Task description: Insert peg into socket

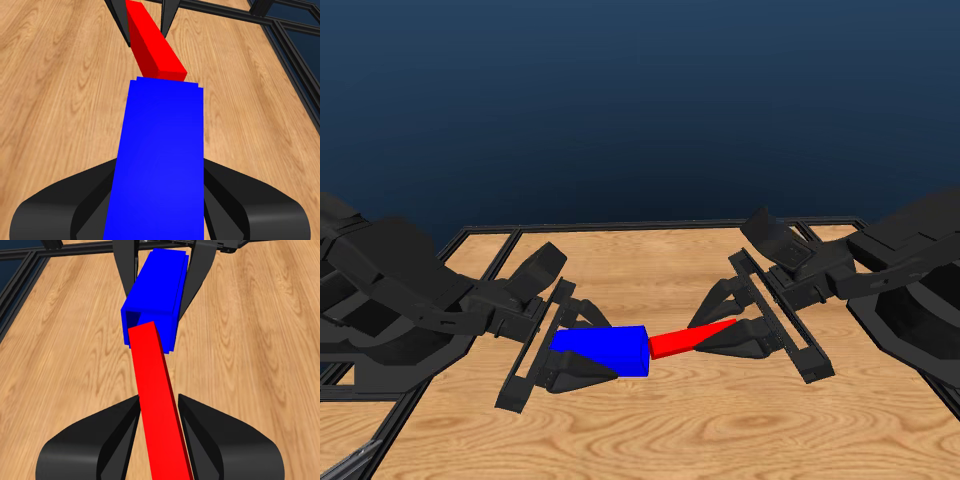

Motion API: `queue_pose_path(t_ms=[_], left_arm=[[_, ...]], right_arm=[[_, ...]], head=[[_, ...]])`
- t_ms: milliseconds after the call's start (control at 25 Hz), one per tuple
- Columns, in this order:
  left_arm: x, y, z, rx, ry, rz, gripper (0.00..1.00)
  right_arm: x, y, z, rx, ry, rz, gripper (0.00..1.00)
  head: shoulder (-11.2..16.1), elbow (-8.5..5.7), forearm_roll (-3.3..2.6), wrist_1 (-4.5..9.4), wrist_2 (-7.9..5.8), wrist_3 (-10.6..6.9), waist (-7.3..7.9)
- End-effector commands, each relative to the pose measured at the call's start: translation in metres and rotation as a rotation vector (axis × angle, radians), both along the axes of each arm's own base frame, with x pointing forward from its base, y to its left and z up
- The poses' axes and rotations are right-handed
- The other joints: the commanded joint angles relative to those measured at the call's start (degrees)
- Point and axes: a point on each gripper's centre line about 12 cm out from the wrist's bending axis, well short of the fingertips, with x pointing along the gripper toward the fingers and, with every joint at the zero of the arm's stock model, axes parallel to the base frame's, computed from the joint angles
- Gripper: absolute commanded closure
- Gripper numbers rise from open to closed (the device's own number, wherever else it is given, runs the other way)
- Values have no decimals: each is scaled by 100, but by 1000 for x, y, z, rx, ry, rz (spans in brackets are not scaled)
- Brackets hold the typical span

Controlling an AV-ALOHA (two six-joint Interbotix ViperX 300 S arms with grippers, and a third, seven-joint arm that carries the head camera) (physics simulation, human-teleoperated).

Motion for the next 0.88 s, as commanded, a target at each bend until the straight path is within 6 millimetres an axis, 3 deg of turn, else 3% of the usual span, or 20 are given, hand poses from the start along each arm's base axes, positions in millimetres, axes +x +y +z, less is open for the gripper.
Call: queue_pose_path(t_ms=[40, 120, 240, 280, 360, 440, 560, 600, 640, 680, 720, 880], left_arm=[[9, 0, 19, -8, -83, 11, 100], [14, -1, 32, -16, -129, 16, 100], [7, -1, 10, 10, -51, 1, 100], [13, -1, 27, -10, -107, 13, 100], [9, 0, 12, 1, -50, 6, 100], [14, -4, 24, -16, -90, 4, 100], [13, -2, 11, -12, -51, 10, 100], [16, -3, 14, -21, -58, 13, 100], [15, -2, 10, -20, -48, 17, 100], [17, -1, 8, -11, -53, 13, 100], [21, -3, 16, -27, -64, 18, 100], [21, -4, 12, -30, -48, 13, 100]], right_arm=[[5, 1, 4, 30, 29, -10, 100], [5, -3, 8, 29, 47, -17, 100], [15, -3, 4, 41, 58, -30, 100], [18, -1, 9, 35, 39, -19, 100], [20, -4, 10, 31, 62, -27, 100], [21, -4, 17, 21, 63, -20, 100], [29, -1, 28, 13, 38, -9, 100], [34, -1, 32, 15, 47, -16, 100], [37, -2, 22, 9, 76, -20, 100], [47, 6, 29, 15, 53, -8, 100], [55, 11, 28, 15, 52, -1, 100], [78, 23, 21, 9, 74, 13, 100]], head=[[7, -58, -3, -75, -21, -31, 22], [10, -61, -3, -75, -23, -21, 24], [10, -63, -6, -70, -29, -26, 19], [8, -60, -6, -63, -28, -29, 18], [8, -60, -6, -55, -29, -25, 19], [13, -62, -5, -46, -28, -25, 22], [23, -66, -8, -35, -38, -36, 18], [29, -67, -9, -34, -40, -37, 17], [33, -69, -10, -27, -41, -39, 15], [38, -71, -10, -24, -40, -37, 11], [44, -73, -11, -20, -37, -38, 6], [52, -76, -13, -10, -28, -52, -8]])
